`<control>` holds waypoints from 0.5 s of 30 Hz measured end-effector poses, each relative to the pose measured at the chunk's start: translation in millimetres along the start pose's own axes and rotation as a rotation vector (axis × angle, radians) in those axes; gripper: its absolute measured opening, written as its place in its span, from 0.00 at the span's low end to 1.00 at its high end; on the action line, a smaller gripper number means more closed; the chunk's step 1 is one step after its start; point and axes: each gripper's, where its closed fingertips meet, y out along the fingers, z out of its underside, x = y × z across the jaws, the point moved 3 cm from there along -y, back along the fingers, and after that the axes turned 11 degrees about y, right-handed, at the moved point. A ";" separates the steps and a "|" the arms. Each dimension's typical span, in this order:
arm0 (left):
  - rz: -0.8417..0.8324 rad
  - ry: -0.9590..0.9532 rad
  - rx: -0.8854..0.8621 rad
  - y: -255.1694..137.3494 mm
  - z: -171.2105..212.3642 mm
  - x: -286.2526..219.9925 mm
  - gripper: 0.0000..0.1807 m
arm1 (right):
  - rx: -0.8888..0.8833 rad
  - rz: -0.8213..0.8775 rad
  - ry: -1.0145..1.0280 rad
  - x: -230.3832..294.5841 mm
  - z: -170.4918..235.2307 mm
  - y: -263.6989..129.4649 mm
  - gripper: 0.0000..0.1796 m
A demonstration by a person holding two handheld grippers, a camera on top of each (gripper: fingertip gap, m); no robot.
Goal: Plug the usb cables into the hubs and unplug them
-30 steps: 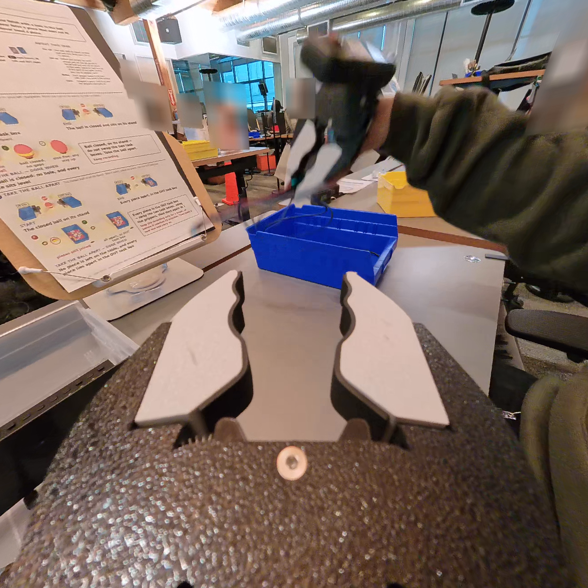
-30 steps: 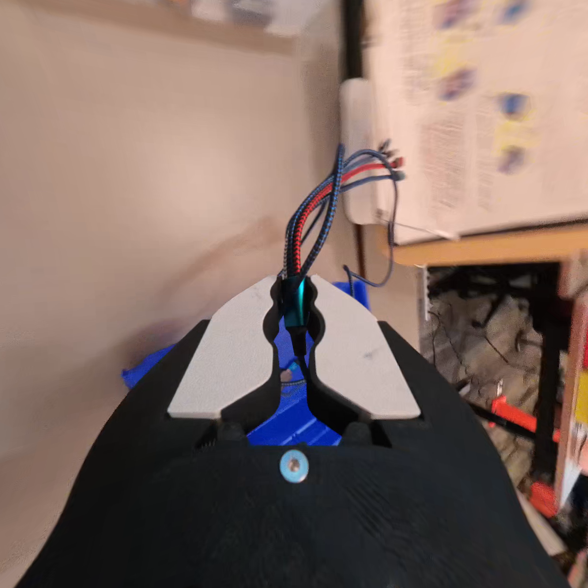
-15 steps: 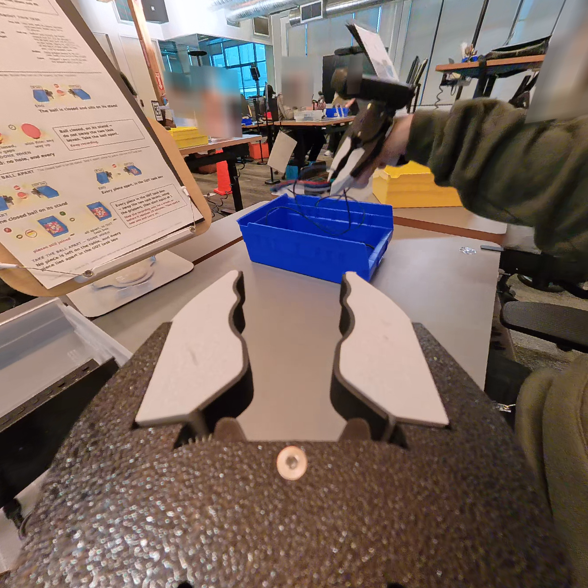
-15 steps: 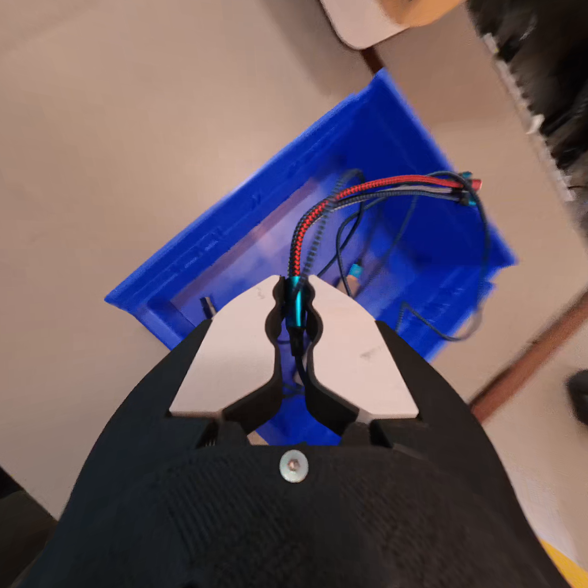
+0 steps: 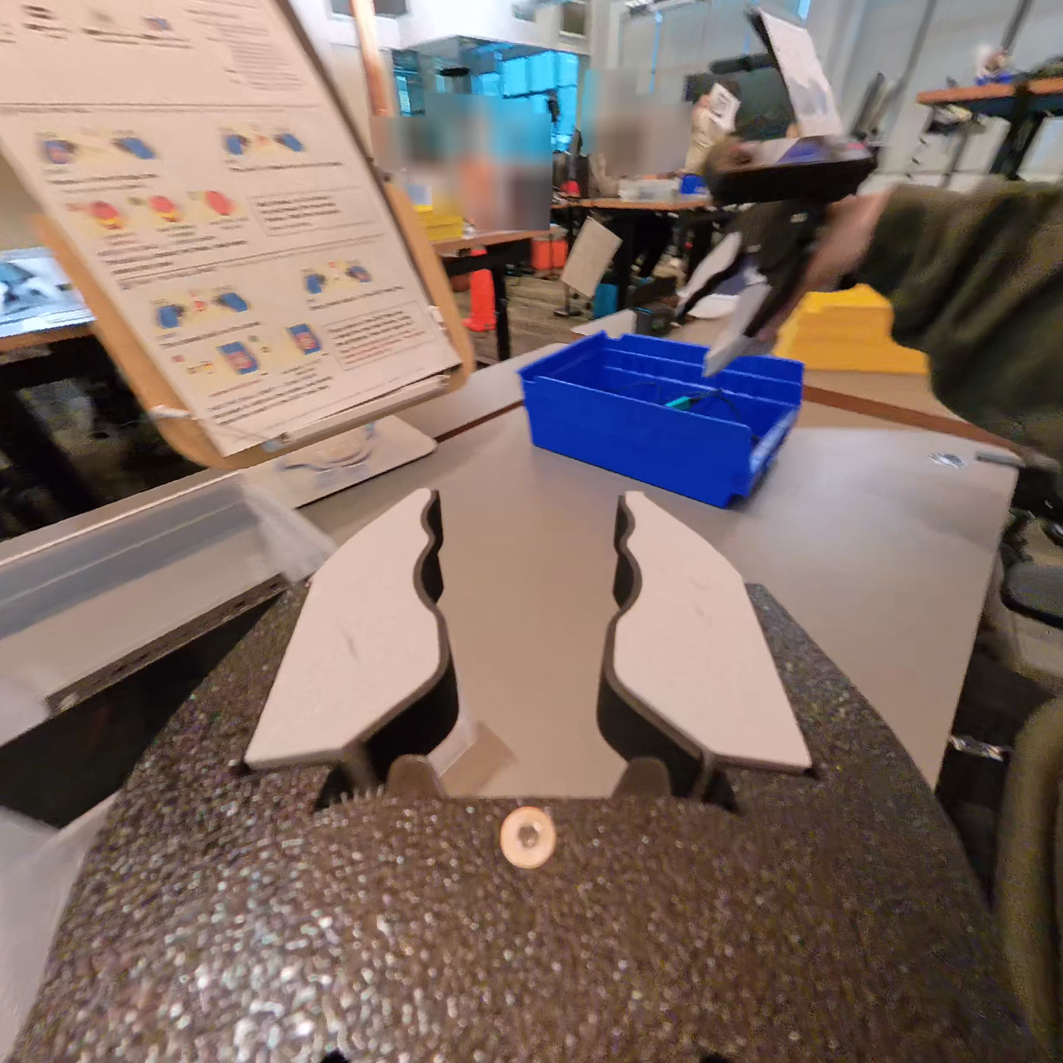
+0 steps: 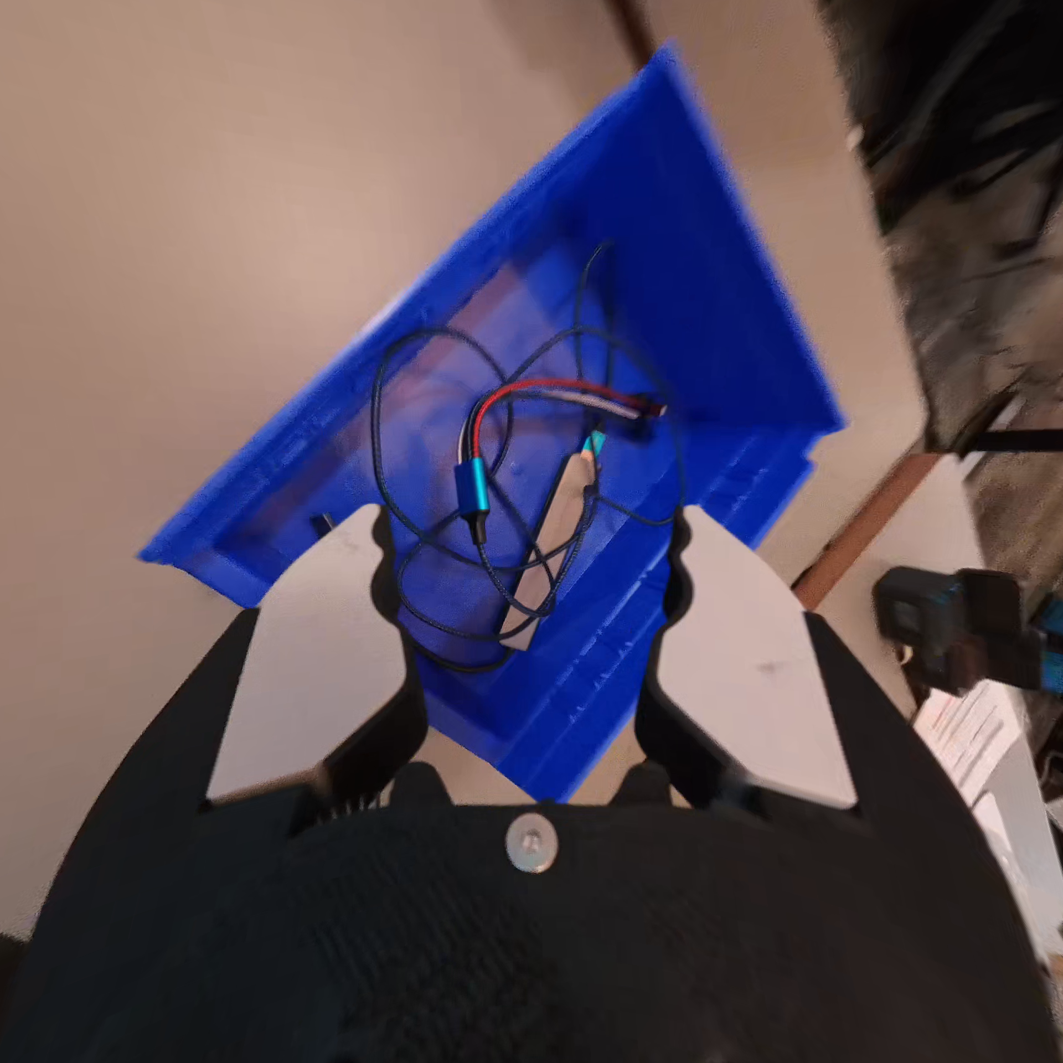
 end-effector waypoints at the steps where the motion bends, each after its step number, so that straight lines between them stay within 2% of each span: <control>1: -0.051 -0.022 0.004 -9.7 1.9 11.5 0.31 | -0.078 0.001 0.012 0.8 -7.0 -14.6 0.57; 3: -0.190 -0.058 0.052 -32.1 11.4 38.3 0.31 | -0.292 -0.022 0.080 7.6 -26.7 -39.8 0.57; 6: -0.362 -0.095 0.146 -60.2 29.1 68.7 0.31 | -0.523 -0.170 0.144 36.9 -43.0 -55.5 0.57; 10: -0.260 -0.030 0.182 -44.5 28.2 69.4 0.30 | -0.628 -0.338 0.135 74.3 -42.5 -43.2 0.55; 15: -0.156 0.202 0.428 6.5 17.3 115.3 0.32 | -0.668 -0.425 0.170 92.9 -44.3 -20.0 0.54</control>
